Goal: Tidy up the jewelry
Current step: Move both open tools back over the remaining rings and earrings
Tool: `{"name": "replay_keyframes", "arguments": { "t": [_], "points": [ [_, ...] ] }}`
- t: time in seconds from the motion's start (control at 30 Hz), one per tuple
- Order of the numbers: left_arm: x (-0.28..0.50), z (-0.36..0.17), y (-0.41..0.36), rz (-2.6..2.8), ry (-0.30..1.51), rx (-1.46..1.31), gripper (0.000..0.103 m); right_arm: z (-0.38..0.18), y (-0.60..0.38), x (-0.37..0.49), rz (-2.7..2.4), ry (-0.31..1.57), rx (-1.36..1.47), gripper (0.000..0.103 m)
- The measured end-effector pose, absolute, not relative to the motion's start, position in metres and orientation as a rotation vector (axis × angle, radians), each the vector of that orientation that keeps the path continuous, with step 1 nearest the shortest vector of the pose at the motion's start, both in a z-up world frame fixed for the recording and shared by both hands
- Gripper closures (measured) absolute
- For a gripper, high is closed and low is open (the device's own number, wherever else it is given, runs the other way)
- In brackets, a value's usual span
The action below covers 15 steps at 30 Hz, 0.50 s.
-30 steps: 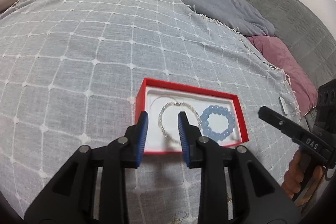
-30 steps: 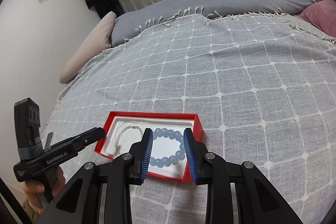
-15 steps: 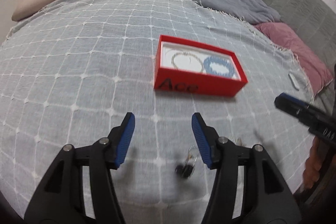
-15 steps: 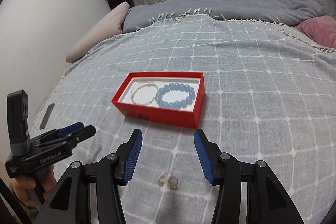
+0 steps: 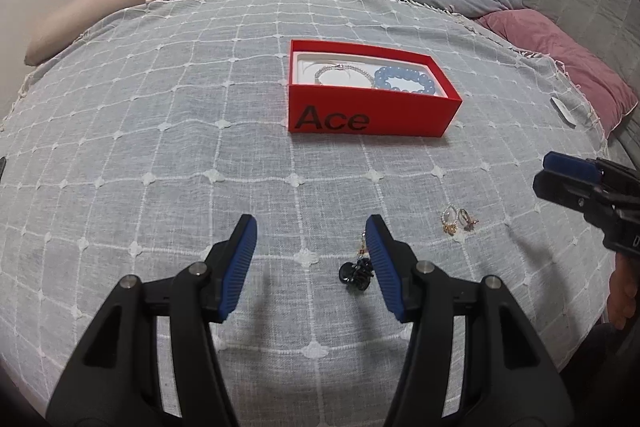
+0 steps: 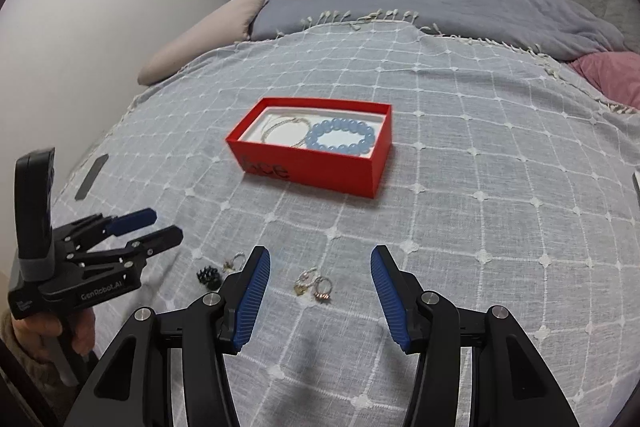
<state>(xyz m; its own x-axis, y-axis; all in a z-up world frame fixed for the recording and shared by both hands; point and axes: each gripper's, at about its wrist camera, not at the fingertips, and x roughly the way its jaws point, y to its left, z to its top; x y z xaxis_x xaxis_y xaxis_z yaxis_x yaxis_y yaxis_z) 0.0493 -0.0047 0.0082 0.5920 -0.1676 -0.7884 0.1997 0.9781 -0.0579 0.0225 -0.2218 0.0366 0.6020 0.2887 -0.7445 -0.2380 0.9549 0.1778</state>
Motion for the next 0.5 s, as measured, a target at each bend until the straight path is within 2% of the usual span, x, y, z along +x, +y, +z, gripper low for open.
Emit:
{"name": "replay_keyframes", "arguments": {
  "t": [0.23, 0.5],
  "points": [
    [0.047, -0.009, -0.013, -0.271, 0.996, 0.052, 0.044, 0.01, -0.205, 0.021, 0.299, 0.962, -0.021, 0.05],
    [0.044, -0.023, -0.026, -0.298, 1.054, 0.099, 0.044, -0.005, -0.22, 0.034, 0.266, 1.009, 0.022, 0.051]
  ]
}}
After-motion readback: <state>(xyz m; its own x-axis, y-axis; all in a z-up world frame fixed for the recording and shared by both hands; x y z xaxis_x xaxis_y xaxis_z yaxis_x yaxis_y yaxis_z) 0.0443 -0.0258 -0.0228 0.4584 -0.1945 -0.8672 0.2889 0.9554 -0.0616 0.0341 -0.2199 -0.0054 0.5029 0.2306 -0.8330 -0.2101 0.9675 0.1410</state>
